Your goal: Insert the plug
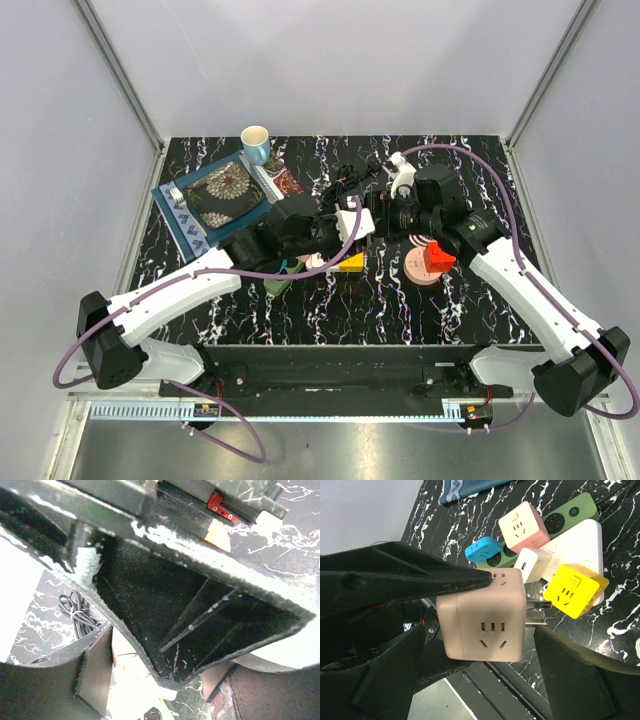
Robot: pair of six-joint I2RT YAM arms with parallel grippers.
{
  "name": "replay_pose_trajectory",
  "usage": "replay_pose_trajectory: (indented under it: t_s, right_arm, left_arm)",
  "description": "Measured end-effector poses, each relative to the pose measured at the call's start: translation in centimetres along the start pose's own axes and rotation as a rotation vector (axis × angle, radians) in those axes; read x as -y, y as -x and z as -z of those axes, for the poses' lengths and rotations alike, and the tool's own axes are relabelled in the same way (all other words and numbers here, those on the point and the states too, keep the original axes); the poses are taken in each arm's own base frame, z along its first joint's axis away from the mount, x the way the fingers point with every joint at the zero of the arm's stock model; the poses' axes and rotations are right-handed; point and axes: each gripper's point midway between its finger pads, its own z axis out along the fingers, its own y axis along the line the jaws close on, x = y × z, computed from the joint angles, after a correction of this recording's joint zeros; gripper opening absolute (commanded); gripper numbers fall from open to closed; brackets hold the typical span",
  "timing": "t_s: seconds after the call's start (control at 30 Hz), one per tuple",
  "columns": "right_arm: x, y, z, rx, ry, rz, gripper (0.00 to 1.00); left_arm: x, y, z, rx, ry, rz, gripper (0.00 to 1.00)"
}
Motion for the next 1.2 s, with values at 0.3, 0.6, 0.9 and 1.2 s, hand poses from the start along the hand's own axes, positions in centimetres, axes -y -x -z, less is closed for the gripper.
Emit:
replay_pose_trajectory:
  t_s: [0.3, 0.6, 0.9, 1.2]
  right_arm:
    - [1.2, -1.1, -0.6, -0.022, -0.021, 0.030, 0.22]
    - [1.6, -0.7, -0.2, 0.072, -0.019, 0.065, 0.00]
    - [3.6, -2.7, -0.9, 0.190, 0.002, 0.102, 0.00]
    - [5.0, -4.5, -1.4, 0.254, 0.022, 0.134, 0.00]
  left_arm:
    - [0.1, -0.7, -0.3, -0.028, 0.007, 0.037, 0.49]
    - [-1.1, -0.4, 0.3, -0.017, 0.123, 0.179, 0.99]
    - [-1.6, 0.7, 4.7, 0.130, 0.263, 0.485, 0.99]
    - [-4.0, 2.8, 5.3, 0.315, 0.402, 0.847, 0.99]
